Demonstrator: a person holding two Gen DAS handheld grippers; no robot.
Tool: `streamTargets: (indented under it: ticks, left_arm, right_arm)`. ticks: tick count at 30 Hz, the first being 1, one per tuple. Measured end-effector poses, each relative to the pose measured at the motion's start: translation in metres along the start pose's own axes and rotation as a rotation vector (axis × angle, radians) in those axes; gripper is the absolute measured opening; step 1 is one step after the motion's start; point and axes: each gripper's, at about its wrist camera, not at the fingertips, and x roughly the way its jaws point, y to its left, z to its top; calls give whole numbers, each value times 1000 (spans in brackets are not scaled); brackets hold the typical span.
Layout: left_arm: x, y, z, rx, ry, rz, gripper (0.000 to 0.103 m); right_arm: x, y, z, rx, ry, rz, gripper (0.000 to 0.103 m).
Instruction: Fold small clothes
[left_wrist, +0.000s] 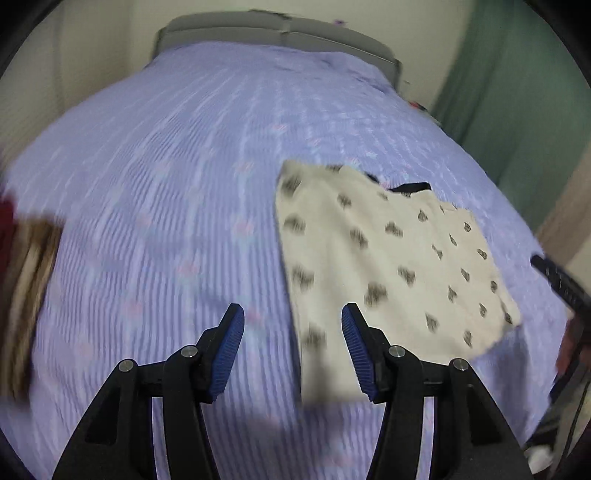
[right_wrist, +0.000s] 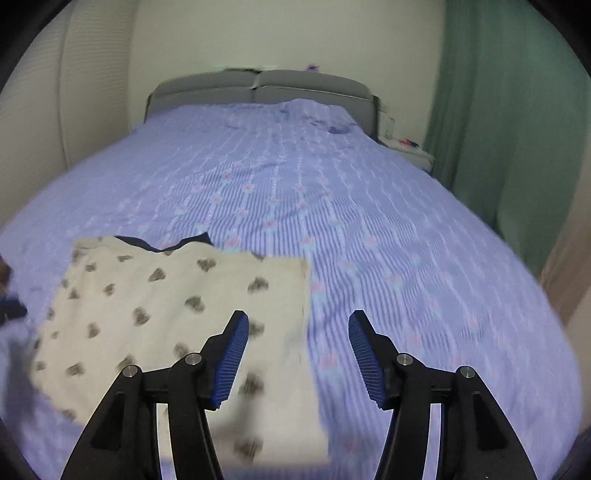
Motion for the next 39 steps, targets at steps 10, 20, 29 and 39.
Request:
streamTargets:
  ticks: [10,20,29,39]
  left_arm:
    - [-12,4,-67,-239,-29,-22,54]
    - [16,14,-68,-508,24,-172,53]
    - [32,24,-62,-631,42,-251,50]
    - [16,12,-45,-504,16,-225,15]
  right_arm:
    - [-27,-45,-79,391,54,7,57]
    - [-11,-42,-119,593,122,101,56]
    - [3,-37,-111,641,109,157,55]
    - [23,-40,-103,677,176,127,9]
